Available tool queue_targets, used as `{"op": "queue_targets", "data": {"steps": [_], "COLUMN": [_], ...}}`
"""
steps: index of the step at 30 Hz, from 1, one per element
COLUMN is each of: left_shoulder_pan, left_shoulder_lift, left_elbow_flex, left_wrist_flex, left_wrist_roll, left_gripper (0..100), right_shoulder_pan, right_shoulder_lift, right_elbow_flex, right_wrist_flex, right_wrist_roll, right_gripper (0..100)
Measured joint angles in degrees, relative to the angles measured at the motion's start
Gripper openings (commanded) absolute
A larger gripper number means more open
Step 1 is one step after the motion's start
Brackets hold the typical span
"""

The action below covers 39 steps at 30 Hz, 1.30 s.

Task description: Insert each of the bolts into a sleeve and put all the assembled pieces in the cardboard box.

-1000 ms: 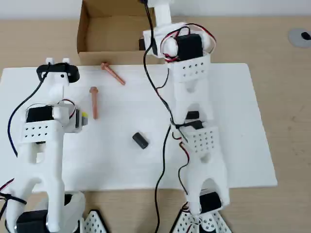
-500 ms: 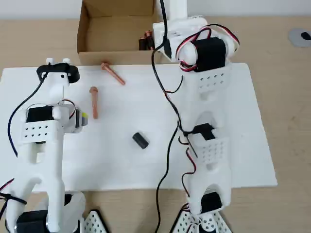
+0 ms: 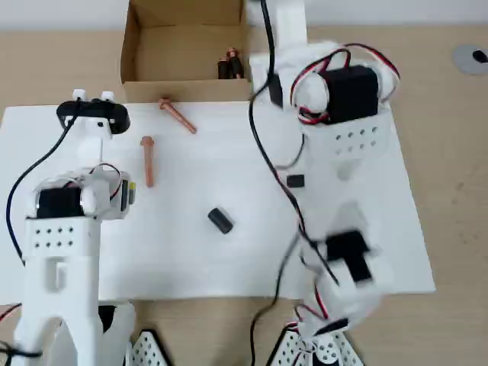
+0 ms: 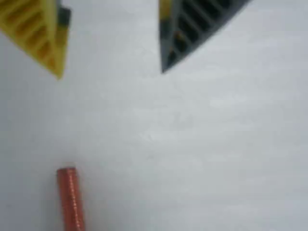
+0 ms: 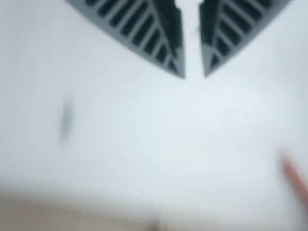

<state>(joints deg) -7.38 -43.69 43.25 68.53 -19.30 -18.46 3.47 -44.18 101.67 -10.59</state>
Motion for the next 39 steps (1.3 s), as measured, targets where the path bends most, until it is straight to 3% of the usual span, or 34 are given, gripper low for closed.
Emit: {"op": "queue_targets", "data": {"steps": [6, 10, 17, 30, 39], "left_shoulder_pan": [0.0, 0.0, 0.0, 0.0, 0.1], "left_shoulder_lift": [-5.5, -7.5, -9.5, -15.5, -19.0], "left_elbow_flex": [2.3, 2.3, 2.3, 2.3, -3.0], "left_wrist_flex": [0.3, 0.3, 0.4, 8.3, 18.0], "left_wrist_roll": [0.0, 0.0, 0.0, 0.0, 2.6], "left_gripper": [14, 14, 14, 14, 14], "right_shoulder_pan": [2.1, 8.1, 14.3, 14.9, 14.9], "right_shoulder_lift": [-26.9, -41.6, -55.0, -62.8, -70.2], "right_elbow_flex": [45.5, 62.9, 77.9, 91.8, 91.8], "right_wrist_flex": [-0.4, -4.7, -12.7, -23.3, -23.3], "right_wrist_roll": [0.0, -0.1, 0.0, 0.5, 20.1], "right_gripper": [2.6, 2.6, 2.6, 2.6, 2.7]}}
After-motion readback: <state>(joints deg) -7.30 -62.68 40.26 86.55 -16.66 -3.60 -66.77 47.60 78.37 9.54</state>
